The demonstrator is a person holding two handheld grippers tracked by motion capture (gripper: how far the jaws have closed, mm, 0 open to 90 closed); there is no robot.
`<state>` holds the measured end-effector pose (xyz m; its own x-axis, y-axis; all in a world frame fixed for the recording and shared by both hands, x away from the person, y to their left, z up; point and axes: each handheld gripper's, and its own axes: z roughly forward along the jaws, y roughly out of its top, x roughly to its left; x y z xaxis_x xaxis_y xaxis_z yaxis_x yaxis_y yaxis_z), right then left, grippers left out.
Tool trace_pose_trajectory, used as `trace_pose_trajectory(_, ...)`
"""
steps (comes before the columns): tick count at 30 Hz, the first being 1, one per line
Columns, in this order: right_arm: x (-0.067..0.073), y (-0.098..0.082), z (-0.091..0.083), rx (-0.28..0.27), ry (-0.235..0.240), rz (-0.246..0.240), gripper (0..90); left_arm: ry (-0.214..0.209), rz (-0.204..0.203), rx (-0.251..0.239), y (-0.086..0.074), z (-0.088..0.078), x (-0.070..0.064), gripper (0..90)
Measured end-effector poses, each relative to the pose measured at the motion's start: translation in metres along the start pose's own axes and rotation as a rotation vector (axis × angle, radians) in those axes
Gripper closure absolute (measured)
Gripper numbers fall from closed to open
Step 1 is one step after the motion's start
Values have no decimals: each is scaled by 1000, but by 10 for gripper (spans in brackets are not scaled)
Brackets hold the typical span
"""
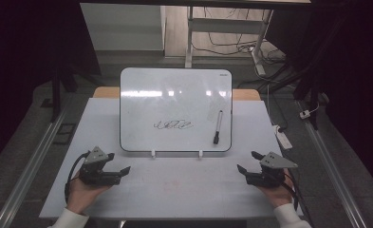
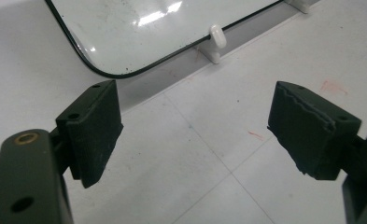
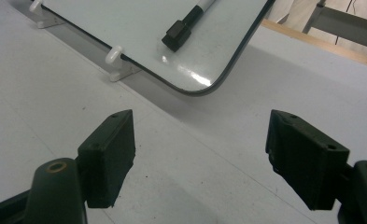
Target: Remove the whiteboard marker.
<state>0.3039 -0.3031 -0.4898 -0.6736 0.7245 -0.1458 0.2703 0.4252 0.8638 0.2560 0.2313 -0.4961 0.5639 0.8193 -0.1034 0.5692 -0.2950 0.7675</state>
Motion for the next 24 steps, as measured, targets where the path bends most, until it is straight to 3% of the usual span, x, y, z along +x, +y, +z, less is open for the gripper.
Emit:
trace_pose_trajectory(7, 1, 0, 0, 3, -13, -3, 236, 7, 27, 4, -3, 0, -8, 181)
trace_pose_trajectory(24, 6, 10, 0, 4, -41, 9, 251, 24, 24, 7, -6, 4, -3, 182)
